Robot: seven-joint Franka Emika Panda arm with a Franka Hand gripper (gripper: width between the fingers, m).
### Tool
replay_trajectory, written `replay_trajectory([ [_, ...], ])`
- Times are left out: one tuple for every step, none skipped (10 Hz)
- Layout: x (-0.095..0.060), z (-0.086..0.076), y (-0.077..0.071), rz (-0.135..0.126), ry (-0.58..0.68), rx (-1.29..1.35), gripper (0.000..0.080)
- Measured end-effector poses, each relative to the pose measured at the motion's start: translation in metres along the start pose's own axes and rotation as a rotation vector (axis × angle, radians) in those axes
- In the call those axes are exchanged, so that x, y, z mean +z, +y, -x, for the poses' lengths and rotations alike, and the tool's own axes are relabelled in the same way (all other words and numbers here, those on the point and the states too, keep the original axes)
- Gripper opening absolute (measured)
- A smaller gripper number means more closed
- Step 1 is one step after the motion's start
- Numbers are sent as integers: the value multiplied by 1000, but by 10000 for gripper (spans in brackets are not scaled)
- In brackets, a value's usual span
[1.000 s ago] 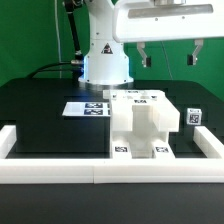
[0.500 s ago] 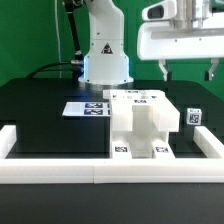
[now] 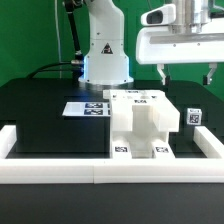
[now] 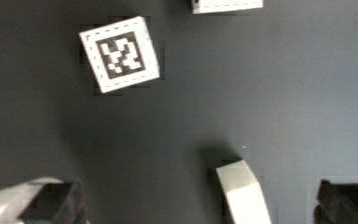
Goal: Assemble chair
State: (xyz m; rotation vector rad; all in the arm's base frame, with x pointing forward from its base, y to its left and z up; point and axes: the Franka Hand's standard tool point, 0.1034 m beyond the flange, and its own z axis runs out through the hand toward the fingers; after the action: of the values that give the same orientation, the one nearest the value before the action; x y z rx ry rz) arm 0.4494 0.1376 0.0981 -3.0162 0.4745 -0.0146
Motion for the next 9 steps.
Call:
replay_trajectory([
  [6, 15, -6, 5, -6, 2, 649],
  [10, 26, -13, 7, -9, -22, 649],
  [15, 36, -17, 5, 2, -27, 649],
  [25, 49, -23, 10, 7, -46, 649],
  [36, 56, -27, 21, 3, -68, 649],
  [43, 57, -28, 29, -3, -73, 649],
  [48, 58, -30, 35, -7, -74, 649],
  [55, 61, -30, 43, -11, -81, 649],
  [60, 61, -29, 49, -13, -82, 649],
])
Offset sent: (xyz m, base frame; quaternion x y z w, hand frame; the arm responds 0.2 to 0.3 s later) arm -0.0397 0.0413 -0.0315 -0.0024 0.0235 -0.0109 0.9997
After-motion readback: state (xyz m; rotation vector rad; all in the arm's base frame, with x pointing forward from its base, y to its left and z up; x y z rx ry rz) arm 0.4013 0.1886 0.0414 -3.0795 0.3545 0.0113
